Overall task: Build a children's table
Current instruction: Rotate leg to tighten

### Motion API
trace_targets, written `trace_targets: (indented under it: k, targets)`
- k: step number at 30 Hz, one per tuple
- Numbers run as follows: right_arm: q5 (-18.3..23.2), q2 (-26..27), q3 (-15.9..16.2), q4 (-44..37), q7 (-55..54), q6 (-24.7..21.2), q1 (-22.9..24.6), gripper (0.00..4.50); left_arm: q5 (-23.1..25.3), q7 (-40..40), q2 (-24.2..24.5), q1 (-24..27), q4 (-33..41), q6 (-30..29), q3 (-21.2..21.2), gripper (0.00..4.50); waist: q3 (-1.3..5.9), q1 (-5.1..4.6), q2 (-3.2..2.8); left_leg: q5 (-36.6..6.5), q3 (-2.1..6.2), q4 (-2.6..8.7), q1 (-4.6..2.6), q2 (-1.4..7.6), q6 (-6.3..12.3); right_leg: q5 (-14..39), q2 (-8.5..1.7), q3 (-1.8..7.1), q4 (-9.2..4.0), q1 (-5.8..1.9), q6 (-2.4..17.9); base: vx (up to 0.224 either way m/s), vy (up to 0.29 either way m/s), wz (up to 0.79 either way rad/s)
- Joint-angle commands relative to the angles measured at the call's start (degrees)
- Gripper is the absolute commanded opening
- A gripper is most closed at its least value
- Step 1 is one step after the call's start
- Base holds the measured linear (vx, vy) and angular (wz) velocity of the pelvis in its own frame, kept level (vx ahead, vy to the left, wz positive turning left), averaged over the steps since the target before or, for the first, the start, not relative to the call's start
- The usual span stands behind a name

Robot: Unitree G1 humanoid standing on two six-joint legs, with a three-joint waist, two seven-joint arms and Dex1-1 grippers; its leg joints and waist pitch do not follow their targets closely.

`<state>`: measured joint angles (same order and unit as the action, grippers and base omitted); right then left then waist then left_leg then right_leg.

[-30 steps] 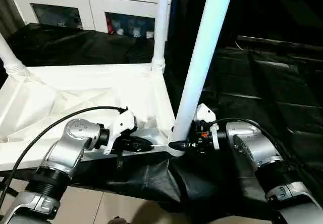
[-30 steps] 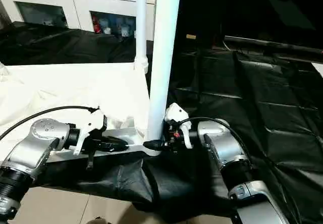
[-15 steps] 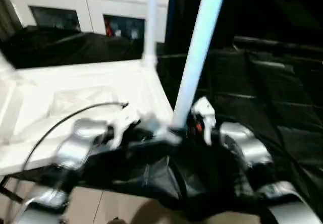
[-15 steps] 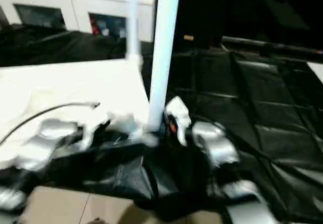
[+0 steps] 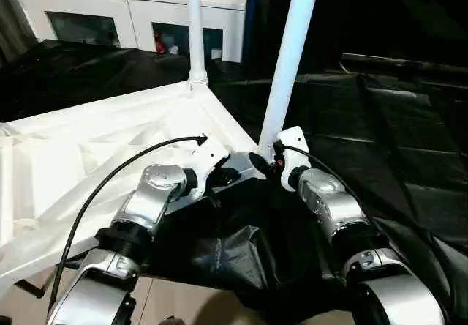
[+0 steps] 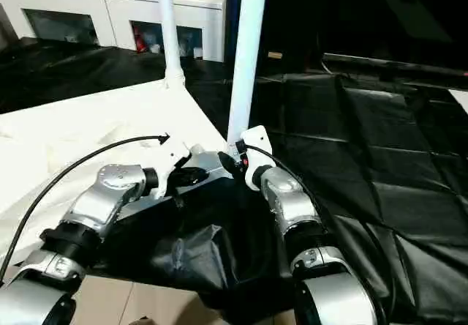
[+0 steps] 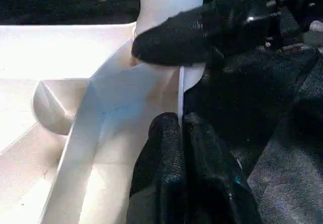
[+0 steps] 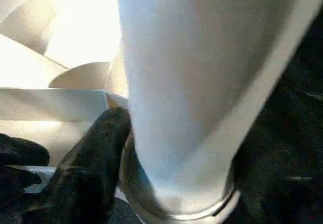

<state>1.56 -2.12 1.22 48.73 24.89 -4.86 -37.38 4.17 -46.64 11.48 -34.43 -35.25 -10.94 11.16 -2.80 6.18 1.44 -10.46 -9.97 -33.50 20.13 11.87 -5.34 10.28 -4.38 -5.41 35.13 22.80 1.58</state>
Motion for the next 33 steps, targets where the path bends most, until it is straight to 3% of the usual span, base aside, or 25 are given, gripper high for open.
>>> trace_targets:
  k: [1,5,7,8,9,13,14,15,20,21,22,24,26,28,29,30,31,32,33]
  targets:
    - [-0.15,4.33,4.87,0.36,5.49,-0.70,1.13,3.63,-0.59,2.77,-2.70,-2.63,-0.08,2.31,0.99,0.00,3.39,-0.22,-0.43,-13.23,0.40,4.24,-0.37,1.60,0.61,16.20,-4.47,3.38,-4.86,-2.64,9.08,0.000,0.000,0.00]
    - [-1.32,-1.56,5.99,-4.43,9.74,0.47,3.09,3.68,-0.52,2.40,-2.34,-2.45,-0.37,2.58,0.86,0.00,3.40,0.26,-0.19,-13.33,0.33,4.17,-0.50,1.67,1.02,16.35,-4.32,3.39,-4.96,-2.65,8.14,0.000,0.000,0.00]
    - [0.45,-4.38,5.01,-7.70,13.63,-0.54,4.43,3.68,-0.48,1.93,-2.19,-2.29,-0.28,2.79,0.85,0.00,3.43,0.46,0.07,-11.95,0.28,4.09,-0.19,1.68,2.04,14.55,-4.39,3.47,-4.68,-2.83,8.27,0.000,0.000,0.00]
    - [4.02,-9.35,3.35,-13.50,20.92,-1.77,6.90,3.68,-0.53,1.54,-2.15,-1.98,-0.04,3.07,0.63,0.00,3.47,0.60,0.31,-11.33,0.28,4.02,-0.09,1.61,2.65,14.25,-4.31,3.34,-4.78,-3.12,7.97,0.000,0.000,0.00]
    - [4.02,-9.35,3.35,-13.50,20.92,-1.77,6.90,3.68,-0.53,1.54,-2.15,-1.98,-0.04,3.07,0.63,0.00,3.54,0.76,0.35,-11.11,0.18,3.86,-0.24,1.68,3.03,13.62,-4.27,3.41,-4.70,-2.98,7.96,0.000,0.000,0.00]
    - [7.03,-14.10,1.65,-17.70,26.85,-3.43,8.49,3.68,-0.81,0.73,-2.01,-1.26,0.82,4.73,0.83,0.00,3.57,0.61,0.60,-9.88,0.23,3.69,0.26,1.46,4.12,14.34,-4.35,3.16,-4.78,-3.17,8.36,0.000,0.000,0.00]
    - [7.68,-14.89,1.50,-18.73,28.05,-4.19,8.85,3.68,-0.81,1.07,-1.99,-1.04,1.16,5.36,0.84,0.00,3.59,0.65,0.42,-9.84,0.23,3.66,0.22,1.53,4.13,14.61,-4.41,3.17,-4.83,-3.05,8.42,0.000,0.000,0.00]
    - [8.82,-16.23,1.74,-20.88,30.62,-5.61,9.61,3.70,-1.70,0.66,-2.13,-0.63,2.20,5.16,0.47,0.44,3.56,0.60,0.53,-9.83,0.22,3.65,0.23,1.48,4.41,14.90,-4.22,3.12,-4.92,-3.07,8.29,0.000,0.000,0.00]
    - [10.02,-16.98,2.59,-24.67,33.15,-7.61,11.06,3.70,-3.58,-1.01,-1.81,0.39,5.74,2.19,-0.14,0.77,3.60,0.63,0.52,-9.40,0.35,3.70,0.30,1.88,4.22,12.33,-4.30,3.07,-4.50,-2.95,9.98,0.000,0.000,0.00]
    - [9.85,-16.32,3.02,-25.10,32.50,-7.59,11.18,3.70,-4.31,-1.40,-1.15,1.01,8.44,0.07,-0.65,0.85,3.62,0.52,0.69,-9.40,0.38,3.75,0.33,1.94,4.01,11.97,-4.38,3.08,-4.36,-3.02,10.23,0.000,0.000,0.00]
    - [9.40,-14.84,3.49,-24.81,30.99,-7.33,10.89,3.70,-5.73,-2.31,0.76,2.44,14.19,-4.62,-1.70,0.93,3.66,0.49,0.31,-9.25,0.48,3.82,0.34,2.09,3.48,11.49,-4.70,3.12,-3.99,-3.06,10.92,0.000,0.000,0.00]
    - [8.98,-13.49,3.71,-24.05,29.58,-7.04,10.39,3.70,-7.47,-4.42,3.80,4.62,20.76,-9.84,-2.62,1.00,3.56,-0.06,0.39,-9.41,0.58,4.02,0.79,1.97,3.07,11.99,-4.56,2.99,-4.06,-3.26,10.94,0.000,0.000,0.00]
    - [8.77,-13.01,3.78,-23.60,29.02,-6.74,10.14,3.70,-8.18,-5.57,5.23,5.61,23.34,-11.85,-2.90,1.18,3.57,-0.63,0.25,-9.69,0.38,3.87,0.41,1.77,2.76,13.12,-4.29,3.08,-4.34,-2.92,10.75,0.000,0.000,0.00]
    - [8.41,-11.11,3.74,-22.19,26.89,-6.66,9.27,3.70,-11.91,-9.77,11.31,10.28,33.30,-18.37,-4.39,1.41,3.36,-0.83,0.15,-8.86,0.47,4.13,0.52,1.90,2.60,13.12,-4.24,3.09,-4.11,-2.82,10.95,0.000,0.000,0.00]
    - [8.35,-10.07,3.77,-21.32,25.98,-6.51,8.77,3.70,-13.94,-12.43,15.50,13.49,38.80,-21.82,-5.12,1.47,3.46,-0.87,0.92,-9.05,0.47,4.13,0.34,2.08,2.23,13.01,-4.40,3.14,-3.68,-2.76,11.41,0.000,0.000,0.00]
    - [8.38,-9.60,3.85,-20.97,25.52,-6.47,8.57,3.70,-14.94,-13.73,17.75,15.28,41.79,-23.79,-5.46,1.47,3.14,-1.04,0.91,-9.29,0.54,4.43,0.69,1.89,2.40,14.23,-4.23,3.10,-3.86,-2.80,11.15,0.000,0.000,0.00]
    - [8.58,-8.75,3.98,-20.22,25.30,-6.33,8.14,3.70,-16.19,-15.22,20.66,17.91,45.47,-26.05,-6.32,1.56,3.30,-0.99,0.81,-9.74,0.39,4.29,0.03,2.06,1.91,14.13,-4.17,3.19,-3.81,-2.36,11.28,0.000,0.000,0.00]
    - [8.58,-8.75,3.98,-20.22,25.30,-6.33,8.14,3.70,-16.19,-15.22,20.66,17.91,45.47,-26.05,-6.32,1.56,3.01,-1.09,0.54,-9.81,0.38,4.38,0.07,1.99,2.02,13.82,-4.04,3.28,-3.90,-2.25,11.37,0.000,0.000,0.00]
    - [8.72,-8.21,4.06,-19.72,25.20,-6.25,7.87,3.70,-16.95,-16.02,22.40,19.54,47.68,-27.45,-6.90,1.73,2.92,-1.00,0.34,-10.85,0.26,4.44,-0.33,1.94,1.49,13.74,-3.82,3.32,-3.99,-2.08,11.32,0.000,0.000,0.00]
